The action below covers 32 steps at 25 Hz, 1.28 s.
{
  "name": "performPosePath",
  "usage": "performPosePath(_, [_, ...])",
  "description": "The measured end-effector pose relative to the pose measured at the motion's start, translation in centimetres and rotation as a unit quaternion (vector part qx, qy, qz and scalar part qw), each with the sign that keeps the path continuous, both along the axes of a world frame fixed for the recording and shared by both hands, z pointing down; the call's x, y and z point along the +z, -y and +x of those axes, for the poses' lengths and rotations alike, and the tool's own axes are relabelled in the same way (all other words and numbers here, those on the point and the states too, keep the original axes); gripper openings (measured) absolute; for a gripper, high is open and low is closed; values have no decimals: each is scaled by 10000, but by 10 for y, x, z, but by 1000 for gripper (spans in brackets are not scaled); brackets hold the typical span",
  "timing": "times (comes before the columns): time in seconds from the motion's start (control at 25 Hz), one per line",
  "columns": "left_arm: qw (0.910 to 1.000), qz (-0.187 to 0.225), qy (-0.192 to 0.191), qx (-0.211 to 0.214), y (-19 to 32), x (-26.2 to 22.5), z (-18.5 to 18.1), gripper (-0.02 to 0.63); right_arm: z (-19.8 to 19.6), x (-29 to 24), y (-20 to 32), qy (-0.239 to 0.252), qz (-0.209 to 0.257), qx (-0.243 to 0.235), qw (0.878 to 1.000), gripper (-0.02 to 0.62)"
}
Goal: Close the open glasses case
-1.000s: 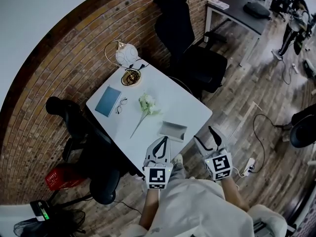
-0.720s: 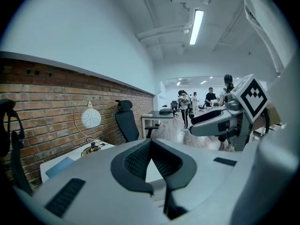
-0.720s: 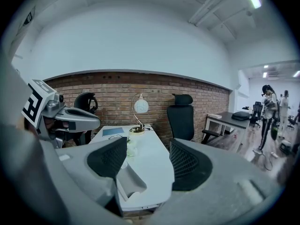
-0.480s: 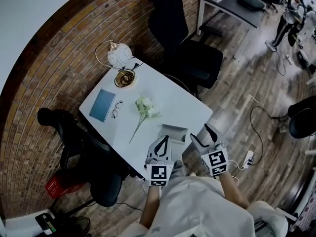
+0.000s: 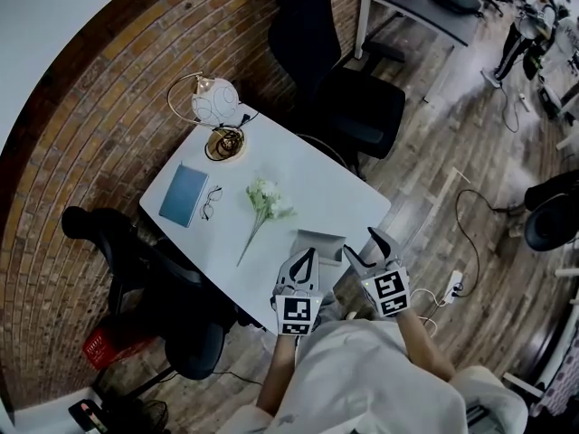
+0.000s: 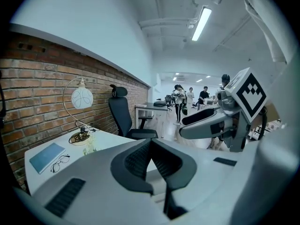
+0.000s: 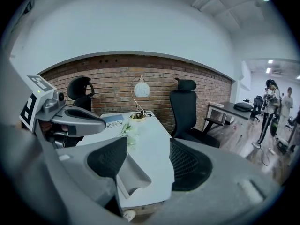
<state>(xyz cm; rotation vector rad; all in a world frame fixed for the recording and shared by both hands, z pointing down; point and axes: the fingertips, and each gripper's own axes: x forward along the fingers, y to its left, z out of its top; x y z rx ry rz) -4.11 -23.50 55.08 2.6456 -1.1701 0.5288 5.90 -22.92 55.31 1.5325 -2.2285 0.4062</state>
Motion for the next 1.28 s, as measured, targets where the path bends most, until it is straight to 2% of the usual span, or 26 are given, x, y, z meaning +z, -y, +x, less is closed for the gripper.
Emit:
performPosePath(0.28, [9997,-226,95,-34,2,25,8,5,3,15,5,47,-228,-129,9996,287])
performPosePath(0.6, [9969,-478,273,-553,8,60,10,5,8,44,13,16,-485,-681,9965,287])
performPosePath(0.84, [9943,-628,353,-792,9,79,11,5,4,59,20,-34,-606,-1022,9929,287])
performPosePath(1.28, [9897,-972,356,-987,9,110,12,5,0,90,29,-99,-866,-1207,9889,287])
